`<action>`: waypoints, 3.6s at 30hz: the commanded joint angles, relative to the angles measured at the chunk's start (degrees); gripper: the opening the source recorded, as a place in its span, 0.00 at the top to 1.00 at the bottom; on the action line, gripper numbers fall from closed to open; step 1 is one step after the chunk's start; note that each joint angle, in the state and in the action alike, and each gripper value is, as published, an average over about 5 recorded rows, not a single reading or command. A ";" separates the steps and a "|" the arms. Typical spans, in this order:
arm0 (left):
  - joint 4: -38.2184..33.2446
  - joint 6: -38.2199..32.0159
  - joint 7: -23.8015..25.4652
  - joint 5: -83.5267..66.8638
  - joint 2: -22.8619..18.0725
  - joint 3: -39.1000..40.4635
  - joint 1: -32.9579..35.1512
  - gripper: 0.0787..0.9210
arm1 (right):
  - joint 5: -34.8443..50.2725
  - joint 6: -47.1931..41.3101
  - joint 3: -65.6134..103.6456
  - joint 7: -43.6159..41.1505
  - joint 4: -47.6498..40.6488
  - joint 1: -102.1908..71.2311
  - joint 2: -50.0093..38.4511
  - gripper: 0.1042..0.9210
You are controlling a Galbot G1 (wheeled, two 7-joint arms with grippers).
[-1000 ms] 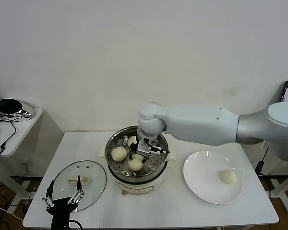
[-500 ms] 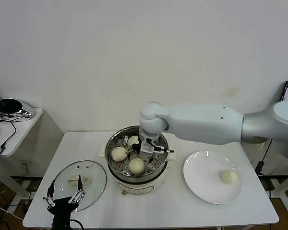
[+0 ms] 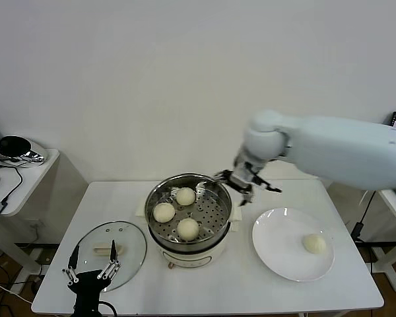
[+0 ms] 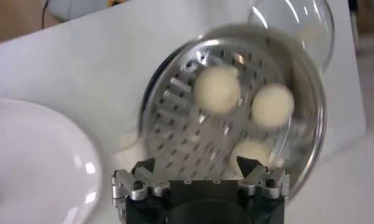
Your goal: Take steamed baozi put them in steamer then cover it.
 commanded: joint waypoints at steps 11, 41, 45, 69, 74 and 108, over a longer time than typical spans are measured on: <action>0.62 -0.11 0.04 0.97 0.44 1.63 0.48 0.12 | -10.14 -13.89 11.31 2.06 3.81 -22.64 -32.80 0.12; 0.87 -0.09 0.08 1.83 -0.46 0.86 1.48 0.12 | -18.28 -9.53 45.21 5.91 -18.02 -58.67 -17.58 0.12; 0.92 -0.07 0.09 1.78 -0.47 0.72 1.49 0.12 | -18.52 -9.82 44.88 5.84 -19.57 -58.25 -16.06 0.12; 1.00 -0.27 -0.09 1.71 -0.55 0.88 1.58 0.12 | -19.50 -11.60 44.75 4.54 -20.09 -58.28 -15.05 0.33; 0.91 -0.27 -0.09 1.75 -0.55 0.86 1.61 0.12 | -18.33 -11.72 43.74 3.95 -18.48 -56.43 -15.99 0.45; 2.58 0.13 0.00 0.77 -0.51 1.63 -1.01 0.12 | 31.42 -35.33 0.75 17.49 -8.21 1.60 17.22 0.43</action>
